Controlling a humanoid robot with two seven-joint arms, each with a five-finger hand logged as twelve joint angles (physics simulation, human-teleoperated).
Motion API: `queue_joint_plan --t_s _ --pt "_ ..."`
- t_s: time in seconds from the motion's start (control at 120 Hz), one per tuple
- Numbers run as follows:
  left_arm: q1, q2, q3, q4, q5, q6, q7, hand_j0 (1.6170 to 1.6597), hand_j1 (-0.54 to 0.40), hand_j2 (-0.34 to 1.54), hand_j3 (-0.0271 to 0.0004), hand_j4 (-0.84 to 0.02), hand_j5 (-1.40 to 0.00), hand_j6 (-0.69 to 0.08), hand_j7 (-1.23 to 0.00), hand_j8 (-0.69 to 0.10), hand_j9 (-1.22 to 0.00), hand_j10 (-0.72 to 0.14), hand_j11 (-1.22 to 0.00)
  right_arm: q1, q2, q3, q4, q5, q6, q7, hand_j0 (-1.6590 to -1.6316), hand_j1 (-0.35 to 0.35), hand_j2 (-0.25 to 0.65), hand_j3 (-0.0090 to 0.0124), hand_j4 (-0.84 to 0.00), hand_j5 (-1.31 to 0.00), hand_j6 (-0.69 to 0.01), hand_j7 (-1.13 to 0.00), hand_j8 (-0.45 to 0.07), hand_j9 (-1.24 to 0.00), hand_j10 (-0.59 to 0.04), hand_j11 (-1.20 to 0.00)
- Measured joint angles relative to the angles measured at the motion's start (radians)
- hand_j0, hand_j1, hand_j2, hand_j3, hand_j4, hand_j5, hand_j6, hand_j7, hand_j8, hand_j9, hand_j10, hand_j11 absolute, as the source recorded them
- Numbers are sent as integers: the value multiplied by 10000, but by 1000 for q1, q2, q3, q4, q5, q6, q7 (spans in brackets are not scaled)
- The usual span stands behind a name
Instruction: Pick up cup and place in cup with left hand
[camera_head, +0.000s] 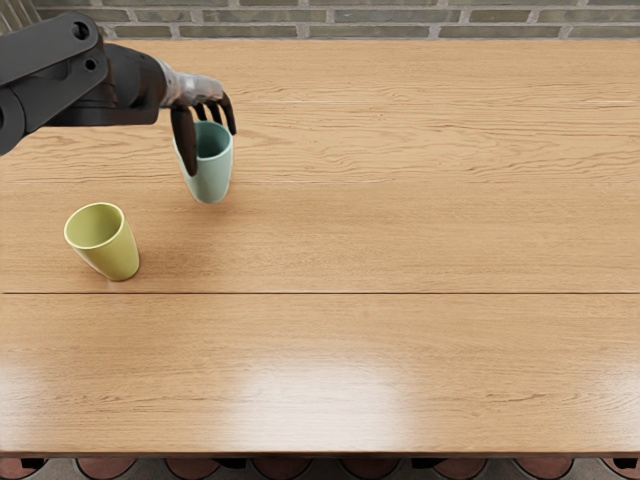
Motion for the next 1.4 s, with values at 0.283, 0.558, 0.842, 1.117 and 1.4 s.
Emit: queue_joint_plan --t_s 0.283,0.558,0.842,1.117,1.4 --pt "-45 104 0 -107 -45 -10 0 16572 -1173 1693 0 -4358 -5869 -3690 -5762 -3710 -5802 -4402 -5803 0 0 0 0 0 0 0 -16581 -3491 1 0 -4 -1 -7 0 -5 -1 -3 0" --pt "-54 265 2 -257 -90 -26 0 16573 -1199 1790 0 -4407 -5880 -3659 -5857 -3738 -5825 -4439 -5823 0 0 0 0 0 0 0 -16581 -3491 1 0 -4 -1 -7 0 -5 -1 -3 0" --pt "-86 344 3 -343 -133 -49 0 16575 -1246 2115 0 -4404 -5918 -3839 -5836 -3784 -5847 -4442 -5850 1 0 0 0 0 0 0 -16581 -3491 1 0 -5 -1 -8 0 -6 -1 -4 0" --pt "-94 405 2 -394 -149 -55 0 16575 -1245 1995 0 -4452 -5885 -3744 -5847 -3760 -5856 -4467 -5855 2 0 0 0 0 0 0 -16581 -3491 1 0 -5 -1 -7 0 -6 -1 -4 0" --pt "-101 489 3 -432 -172 -73 0 16575 -1216 2273 0 -4490 -5850 -3929 -5823 -3966 -5861 -4477 -5860 3 0 1 0 0 0 0 -16581 -3491 1 0 -5 -1 -8 0 -6 -1 -4 0"
